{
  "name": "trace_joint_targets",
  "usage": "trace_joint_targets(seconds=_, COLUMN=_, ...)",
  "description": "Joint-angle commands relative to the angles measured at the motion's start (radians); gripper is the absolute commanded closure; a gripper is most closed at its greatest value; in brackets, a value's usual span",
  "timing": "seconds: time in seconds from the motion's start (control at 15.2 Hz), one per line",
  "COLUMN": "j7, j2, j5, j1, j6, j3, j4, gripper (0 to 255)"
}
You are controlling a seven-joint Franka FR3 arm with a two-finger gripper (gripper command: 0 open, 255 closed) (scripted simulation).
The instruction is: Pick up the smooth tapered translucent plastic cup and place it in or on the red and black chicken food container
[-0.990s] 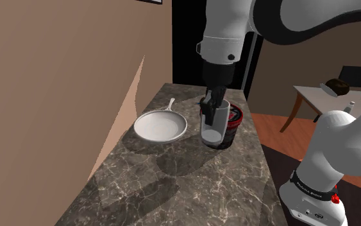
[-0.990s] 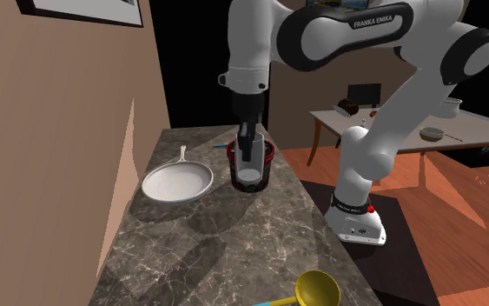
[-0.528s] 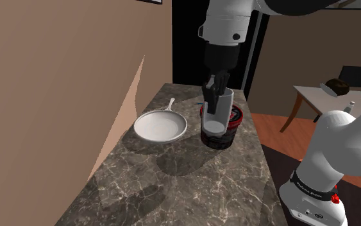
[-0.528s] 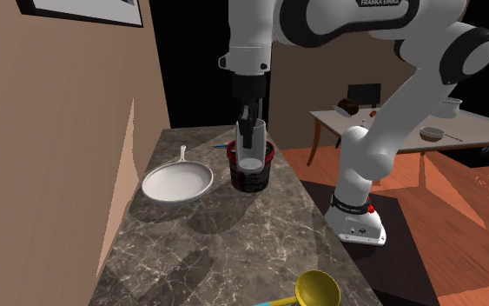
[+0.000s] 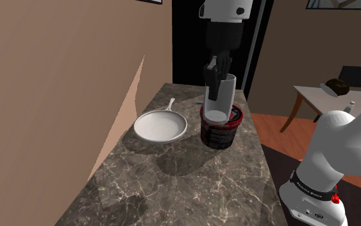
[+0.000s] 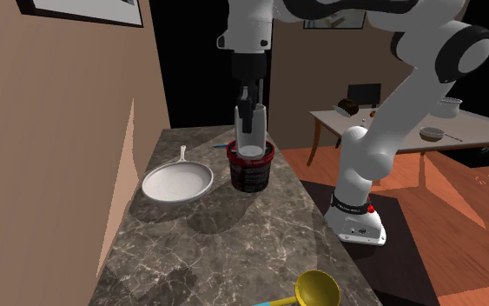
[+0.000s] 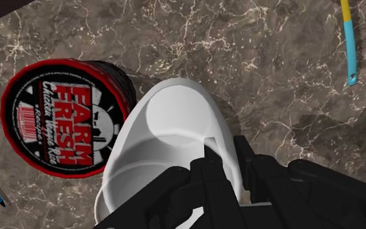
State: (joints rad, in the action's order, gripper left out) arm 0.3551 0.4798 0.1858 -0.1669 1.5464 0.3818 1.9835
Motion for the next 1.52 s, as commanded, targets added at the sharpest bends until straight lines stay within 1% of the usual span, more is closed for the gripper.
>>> trace_joint_targets(seconds=0.0, j7=0.003, j2=-0.008, j5=-0.003, j1=0.002, j6=-0.026, j3=-0.002, j4=-0.034, gripper=255)
trace_joint_targets(seconds=0.2, j7=0.007, j2=-0.021, j5=-0.008, j1=0.005, j6=-0.064, j3=-0.003, j4=-0.085, gripper=255)
trace_joint_targets(seconds=0.59, j7=-0.139, j2=0.007, j5=-0.05, j1=0.04, j6=-0.119, j3=-0.124, j4=-0.095, gripper=255)
trace_joint_targets(seconds=0.99, j7=-0.282, j2=-0.005, j5=-0.102, j1=0.08, j6=-0.168, j3=-0.236, j4=-0.144, gripper=255)
trace_joint_targets(seconds=1.45, j7=-0.288, j2=0.036, j5=-0.097, j1=0.077, j6=-0.077, j3=-0.235, j4=-0.011, gripper=255)
